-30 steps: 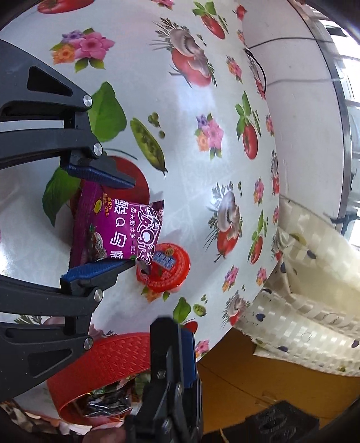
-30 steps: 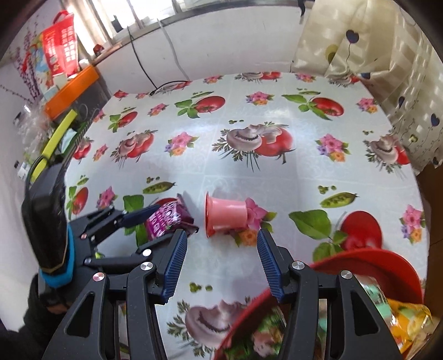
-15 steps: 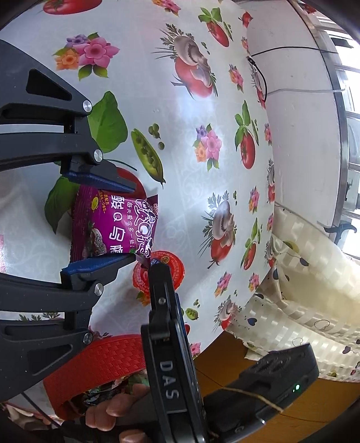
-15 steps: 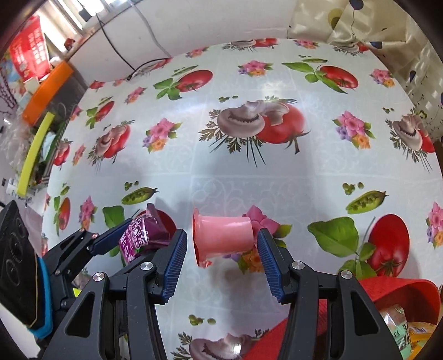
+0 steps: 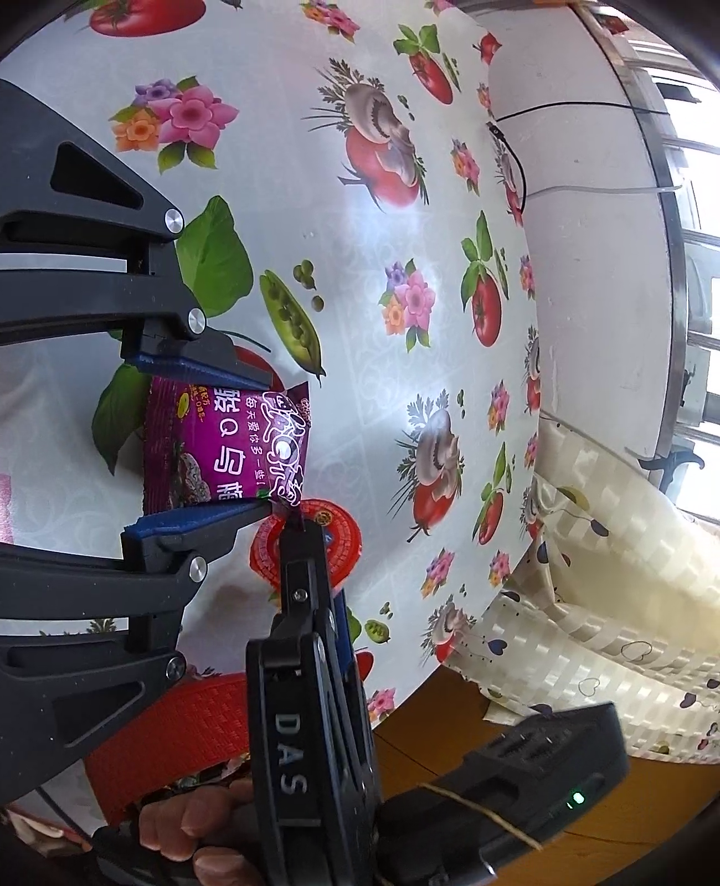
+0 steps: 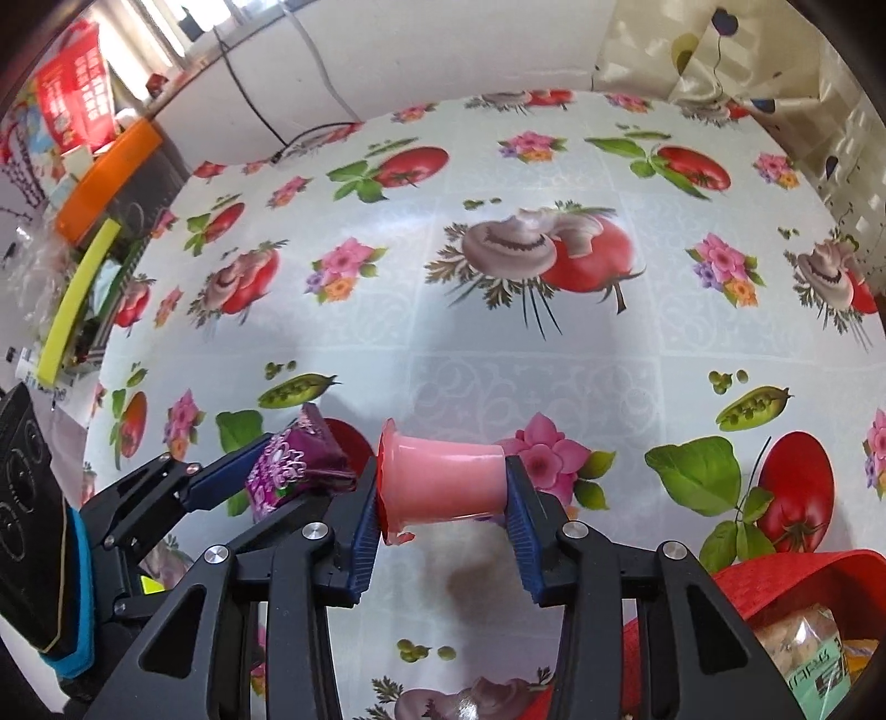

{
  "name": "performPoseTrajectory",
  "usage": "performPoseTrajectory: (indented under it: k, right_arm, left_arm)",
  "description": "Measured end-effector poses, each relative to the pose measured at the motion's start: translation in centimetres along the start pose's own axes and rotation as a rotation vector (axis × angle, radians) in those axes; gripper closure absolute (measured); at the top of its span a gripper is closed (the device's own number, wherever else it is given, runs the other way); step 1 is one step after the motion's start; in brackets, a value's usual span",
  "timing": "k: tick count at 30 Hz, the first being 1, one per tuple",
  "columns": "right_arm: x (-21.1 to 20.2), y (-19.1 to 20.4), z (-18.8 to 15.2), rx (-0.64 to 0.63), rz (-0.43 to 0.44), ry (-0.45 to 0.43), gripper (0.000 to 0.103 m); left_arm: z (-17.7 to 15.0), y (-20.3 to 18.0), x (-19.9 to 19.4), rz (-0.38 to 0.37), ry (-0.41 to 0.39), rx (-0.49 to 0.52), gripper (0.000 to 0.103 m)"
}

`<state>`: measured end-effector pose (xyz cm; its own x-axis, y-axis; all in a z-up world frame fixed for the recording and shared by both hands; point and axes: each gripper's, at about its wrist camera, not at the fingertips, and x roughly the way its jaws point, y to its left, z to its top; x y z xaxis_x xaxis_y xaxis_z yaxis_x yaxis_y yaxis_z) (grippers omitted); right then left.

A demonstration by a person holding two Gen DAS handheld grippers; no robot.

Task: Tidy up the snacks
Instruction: 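Close the left tool on the purple bag while the right grasps the pink jelly cup, then carry the purple bag with the left tool while the right carries the pink cup over the basket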

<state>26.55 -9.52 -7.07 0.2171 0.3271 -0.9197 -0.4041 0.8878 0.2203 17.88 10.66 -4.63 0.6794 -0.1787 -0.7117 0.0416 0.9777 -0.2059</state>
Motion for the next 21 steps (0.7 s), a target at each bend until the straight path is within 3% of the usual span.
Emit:
performPoseTrajectory:
  k: [12,21]
  right_arm:
    - [-2.8,1.3,-1.2,-0.044,-0.002,-0.077,0.065]
    - [-6.2,3.2,-4.1,-0.115,-0.007,-0.166,0.065]
  left_arm:
    - [-0.7,0.0,-0.8,0.021,-0.007,-0.029,0.065]
    - [-2.3,-0.2,-3.2,0.039,-0.01,-0.089,0.065]
